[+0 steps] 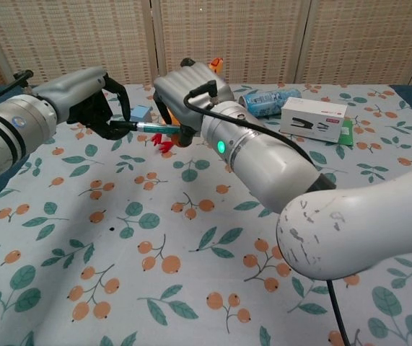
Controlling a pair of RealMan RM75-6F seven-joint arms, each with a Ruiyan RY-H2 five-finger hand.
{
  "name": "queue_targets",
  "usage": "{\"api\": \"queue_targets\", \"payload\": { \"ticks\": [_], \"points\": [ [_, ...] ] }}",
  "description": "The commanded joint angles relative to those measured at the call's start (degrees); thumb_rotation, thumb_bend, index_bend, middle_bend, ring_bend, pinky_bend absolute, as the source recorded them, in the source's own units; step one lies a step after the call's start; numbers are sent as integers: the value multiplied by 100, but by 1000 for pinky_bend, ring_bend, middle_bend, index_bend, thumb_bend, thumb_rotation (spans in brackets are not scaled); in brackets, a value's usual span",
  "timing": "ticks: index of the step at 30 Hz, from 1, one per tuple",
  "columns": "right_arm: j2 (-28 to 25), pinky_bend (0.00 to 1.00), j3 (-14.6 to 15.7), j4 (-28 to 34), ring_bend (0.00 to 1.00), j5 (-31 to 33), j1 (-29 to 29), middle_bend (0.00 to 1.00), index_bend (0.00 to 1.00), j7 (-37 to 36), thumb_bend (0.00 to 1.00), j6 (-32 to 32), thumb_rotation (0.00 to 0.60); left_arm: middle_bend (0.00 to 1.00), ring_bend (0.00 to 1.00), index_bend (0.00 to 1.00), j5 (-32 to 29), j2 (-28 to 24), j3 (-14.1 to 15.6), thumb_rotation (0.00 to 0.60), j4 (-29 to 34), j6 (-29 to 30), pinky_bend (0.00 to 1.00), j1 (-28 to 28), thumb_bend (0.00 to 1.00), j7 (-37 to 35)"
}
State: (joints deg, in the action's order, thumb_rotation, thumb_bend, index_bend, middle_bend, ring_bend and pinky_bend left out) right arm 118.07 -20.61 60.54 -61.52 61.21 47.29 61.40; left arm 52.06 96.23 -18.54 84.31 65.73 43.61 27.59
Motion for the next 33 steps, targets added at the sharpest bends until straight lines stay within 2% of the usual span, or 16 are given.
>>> {"api": "queue_targets", "payload": {
  "ticks": [1, 6, 15, 21, 28, 33],
  "points": [
    [-3, 8, 8, 8, 328, -4, 0, 718, 796, 9, 375, -3, 600, 957, 759, 509, -14, -36, 31, 600, 13, -35, 896, 20, 323, 58],
    [-3, 8, 4, 19, 328, -1, 3, 718, 796, 21, 376, 1, 600, 957, 759, 510, -25, -63, 47, 600, 53, -20, 896, 28, 330, 72],
    [4, 8, 4, 8, 328, 5, 0, 718, 796, 21, 376, 1, 600, 957, 759, 580, -35, -80, 93, 600, 23, -6, 897, 53, 403, 134],
    [22, 8, 3, -8, 328, 32, -1, 718, 796, 28, 376, -15, 600, 973, 759, 661, 47, -57, 118, 600, -13, 32, 899, 64, 517, 100],
    [54, 8, 13, -32, 328, 22, 7, 718, 796, 18, 376, -23, 600, 1000, 765, 780, 254, 33, 174, 600, -182, 172, 905, 74, 724, 100],
    [35, 8, -5, -9, 328, 28, 2, 718, 796, 22, 376, -10, 600, 1000, 765, 798, 267, 21, 199, 600, -220, 184, 905, 72, 747, 188]
  ]
}}
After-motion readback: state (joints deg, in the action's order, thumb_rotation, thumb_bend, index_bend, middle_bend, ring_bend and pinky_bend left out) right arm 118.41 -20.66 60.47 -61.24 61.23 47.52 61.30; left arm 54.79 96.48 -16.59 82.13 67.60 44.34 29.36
